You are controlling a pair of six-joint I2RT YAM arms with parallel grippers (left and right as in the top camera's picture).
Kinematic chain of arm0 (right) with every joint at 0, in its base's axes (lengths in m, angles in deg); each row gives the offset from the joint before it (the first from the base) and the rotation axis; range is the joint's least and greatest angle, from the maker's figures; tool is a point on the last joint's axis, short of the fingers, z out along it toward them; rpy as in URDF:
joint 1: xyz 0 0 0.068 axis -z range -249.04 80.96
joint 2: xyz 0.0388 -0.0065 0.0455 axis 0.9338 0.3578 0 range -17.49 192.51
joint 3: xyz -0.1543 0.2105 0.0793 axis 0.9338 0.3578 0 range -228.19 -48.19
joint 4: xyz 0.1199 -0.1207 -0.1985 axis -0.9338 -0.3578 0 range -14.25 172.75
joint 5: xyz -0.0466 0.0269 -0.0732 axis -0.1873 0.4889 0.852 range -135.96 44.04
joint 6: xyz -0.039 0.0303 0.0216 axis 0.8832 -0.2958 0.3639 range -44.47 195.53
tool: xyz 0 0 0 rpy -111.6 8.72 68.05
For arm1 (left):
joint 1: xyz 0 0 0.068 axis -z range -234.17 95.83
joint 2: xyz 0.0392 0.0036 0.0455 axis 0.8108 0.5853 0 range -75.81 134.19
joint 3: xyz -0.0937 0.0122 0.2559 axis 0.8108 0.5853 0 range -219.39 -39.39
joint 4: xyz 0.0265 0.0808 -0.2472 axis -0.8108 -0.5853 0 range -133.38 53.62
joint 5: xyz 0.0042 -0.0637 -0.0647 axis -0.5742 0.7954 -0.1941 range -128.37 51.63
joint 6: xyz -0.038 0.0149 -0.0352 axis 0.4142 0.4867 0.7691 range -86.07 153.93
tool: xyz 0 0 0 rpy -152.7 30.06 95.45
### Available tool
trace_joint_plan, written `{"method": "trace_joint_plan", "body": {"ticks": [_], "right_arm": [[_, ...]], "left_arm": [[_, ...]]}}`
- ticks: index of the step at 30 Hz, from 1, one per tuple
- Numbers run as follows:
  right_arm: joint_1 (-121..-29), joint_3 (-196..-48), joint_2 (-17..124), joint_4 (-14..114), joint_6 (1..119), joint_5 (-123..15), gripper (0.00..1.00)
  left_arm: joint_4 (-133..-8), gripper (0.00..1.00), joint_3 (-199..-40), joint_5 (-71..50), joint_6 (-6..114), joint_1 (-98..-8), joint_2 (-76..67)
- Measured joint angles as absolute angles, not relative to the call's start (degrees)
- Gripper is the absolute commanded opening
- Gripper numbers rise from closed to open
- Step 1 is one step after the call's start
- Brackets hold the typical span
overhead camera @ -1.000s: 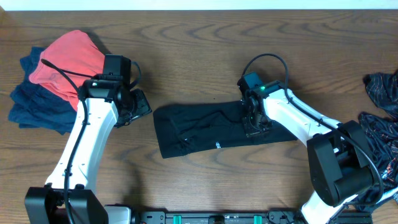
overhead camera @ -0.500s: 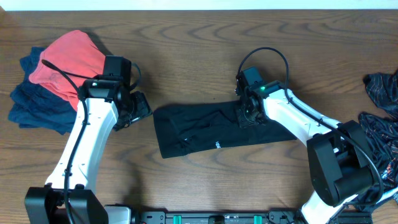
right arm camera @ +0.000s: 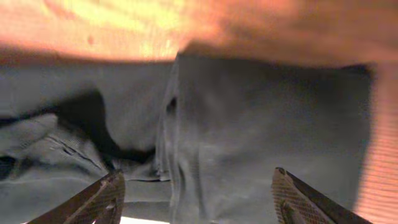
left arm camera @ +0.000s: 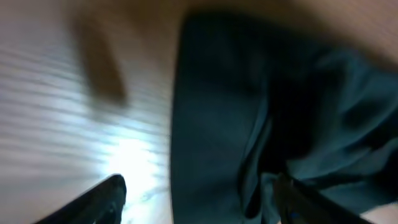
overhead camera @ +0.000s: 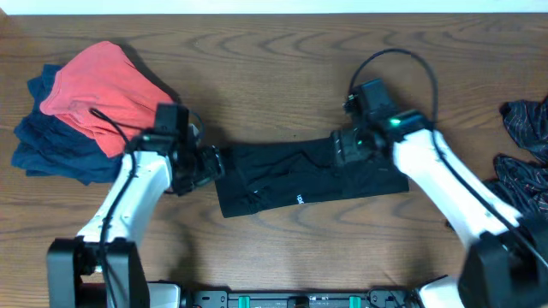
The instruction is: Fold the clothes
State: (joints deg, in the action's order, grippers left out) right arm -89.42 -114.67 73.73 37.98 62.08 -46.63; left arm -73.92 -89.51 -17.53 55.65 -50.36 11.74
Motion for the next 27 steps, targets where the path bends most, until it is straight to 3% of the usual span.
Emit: {"method": "trace_joint_plan", "body": {"ticks": [4,11,27], "right_arm": [[-87.76,-114.88,72.24,37.26,62.08,-46.32,0.74],[-87.45,-114.88,72.4,36.56,62.08,-46.17,0.75],[-87.45,-114.88,74.3,35.44,62.08,-43.94,0.76]], "left_arm": [[-65.57,0.83,-83.92,-11.83,54.82,-50.36,13.43],[-58.38,0.82,-82.04,-0.79,51.67,-50.42,16.11],[-58.54,0.82,-81.97,8.33,47.52,-52.11,16.2]]}}
